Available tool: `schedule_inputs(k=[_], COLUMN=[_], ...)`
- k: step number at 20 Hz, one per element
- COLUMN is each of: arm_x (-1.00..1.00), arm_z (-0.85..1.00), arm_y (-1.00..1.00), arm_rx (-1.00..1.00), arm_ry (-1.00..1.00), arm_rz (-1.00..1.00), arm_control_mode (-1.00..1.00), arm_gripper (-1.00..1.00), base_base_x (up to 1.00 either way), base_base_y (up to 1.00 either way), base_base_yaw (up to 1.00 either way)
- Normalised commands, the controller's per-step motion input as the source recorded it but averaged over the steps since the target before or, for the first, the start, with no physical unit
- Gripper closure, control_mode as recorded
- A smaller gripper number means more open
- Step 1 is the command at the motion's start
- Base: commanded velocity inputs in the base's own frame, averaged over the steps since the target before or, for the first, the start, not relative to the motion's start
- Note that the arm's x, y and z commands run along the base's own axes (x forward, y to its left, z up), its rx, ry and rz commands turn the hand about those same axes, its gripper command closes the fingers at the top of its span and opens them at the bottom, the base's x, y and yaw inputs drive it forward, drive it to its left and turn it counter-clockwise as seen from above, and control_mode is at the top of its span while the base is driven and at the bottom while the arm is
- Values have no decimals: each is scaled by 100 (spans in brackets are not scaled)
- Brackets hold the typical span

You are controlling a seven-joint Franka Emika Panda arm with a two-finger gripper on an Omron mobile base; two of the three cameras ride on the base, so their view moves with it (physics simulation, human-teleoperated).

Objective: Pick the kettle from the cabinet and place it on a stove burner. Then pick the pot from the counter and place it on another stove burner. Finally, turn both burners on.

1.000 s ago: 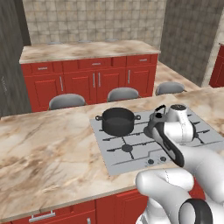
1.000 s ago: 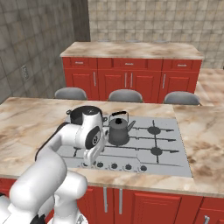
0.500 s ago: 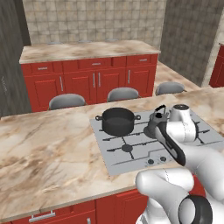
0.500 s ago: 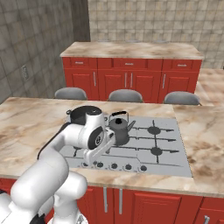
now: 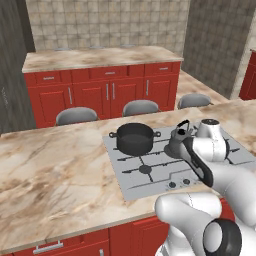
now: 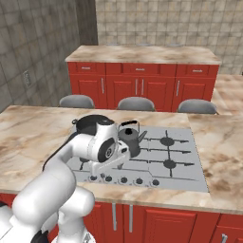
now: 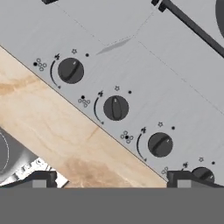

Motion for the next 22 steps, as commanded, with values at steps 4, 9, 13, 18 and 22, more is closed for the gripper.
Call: schedule_inputs(k=[4, 9, 13, 18, 22], arm_x=[-5, -3, 0, 3, 11], arm_z=[0, 0, -1, -4, -13], arm_y=[-8, -11, -6, -3, -4], arm_rx=[6, 6, 3, 0, 0], arm_ry=[0, 0, 0, 0, 0], arm_rz=[-26, -27, -26, -10, -1], arm_control_mode=[-100, -100, -100, -100, -100], arm_gripper=[-100, -100, -100, -100, -100], base_base_x=[0, 0, 0, 0, 0], base_base_y=[0, 0, 0, 0, 0], base_base_yaw=[0, 0, 0, 0, 0])
